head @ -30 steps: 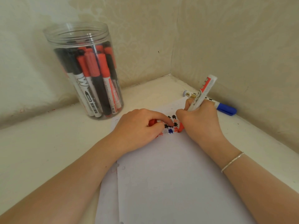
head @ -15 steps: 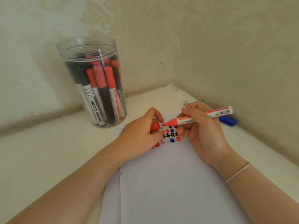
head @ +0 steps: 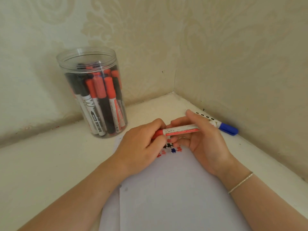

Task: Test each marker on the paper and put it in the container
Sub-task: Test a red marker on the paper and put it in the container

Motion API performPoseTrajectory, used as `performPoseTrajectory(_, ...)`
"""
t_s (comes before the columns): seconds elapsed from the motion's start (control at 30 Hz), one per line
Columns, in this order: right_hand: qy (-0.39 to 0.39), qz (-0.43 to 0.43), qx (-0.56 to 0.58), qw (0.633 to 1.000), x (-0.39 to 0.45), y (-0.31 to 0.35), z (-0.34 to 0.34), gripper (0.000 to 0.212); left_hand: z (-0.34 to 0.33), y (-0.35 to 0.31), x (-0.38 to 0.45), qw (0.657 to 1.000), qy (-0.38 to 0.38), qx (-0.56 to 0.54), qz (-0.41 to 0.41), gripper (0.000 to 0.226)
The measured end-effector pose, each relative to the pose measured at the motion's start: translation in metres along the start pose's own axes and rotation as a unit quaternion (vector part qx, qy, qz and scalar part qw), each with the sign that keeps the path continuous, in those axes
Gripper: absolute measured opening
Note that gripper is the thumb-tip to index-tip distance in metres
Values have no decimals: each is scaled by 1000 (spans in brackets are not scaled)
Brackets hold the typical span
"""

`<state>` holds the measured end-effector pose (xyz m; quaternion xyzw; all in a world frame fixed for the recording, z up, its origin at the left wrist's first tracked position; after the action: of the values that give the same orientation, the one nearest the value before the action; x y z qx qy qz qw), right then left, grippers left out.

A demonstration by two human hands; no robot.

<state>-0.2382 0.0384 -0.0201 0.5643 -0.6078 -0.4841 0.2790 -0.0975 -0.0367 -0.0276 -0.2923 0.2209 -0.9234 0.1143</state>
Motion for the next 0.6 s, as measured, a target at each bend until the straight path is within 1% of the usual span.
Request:
performPoseTrajectory(0.07,-98,73,-12,992,-1,3,4,19,1,-3,1,999,-24,42,-16,20)
performPoseTrajectory(0.1,-157,107,-17,982,-2,5,7,15,1,-4,1,998,-34,55,-17,23)
performPoseTrajectory(0.17,-247,164,-50,954,-3,7,12,26,1,-5,1,997,-54,61,-12,29)
performPoseTrajectory(0.2,-270,185,-99,940,-2,6,12,30,0,-6,1,996,-67,53,-4,34)
performPoseTrajectory(0.27,-276,206,-224,912,-1,3,4,39,-1,-7,1,994,-100,27,31,45)
performPoseTrajectory(0.33,-269,217,-300,889,0,0,-5,47,-1,-8,0,989,-129,16,73,53)
performPoseTrajectory(0.43,-267,226,-337,874,-2,1,-11,54,0,-13,-3,984,-147,36,92,53)
performPoseTrajectory(0.6,-264,205,-347,876,-6,-2,-15,57,0,-11,-3,981,-157,39,108,53)
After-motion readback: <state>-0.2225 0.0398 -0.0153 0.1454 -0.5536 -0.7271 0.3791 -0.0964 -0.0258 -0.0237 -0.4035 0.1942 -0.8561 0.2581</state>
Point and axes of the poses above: each hand's wrist, its own x-axis towards the middle knuckle, its own z-axis out of the back of the hand, y = z × x, the point moved 2 cm from there along x, towards the middle knuckle, and after that the axes turned 15 degrees about -z, right-handed, at the moved point
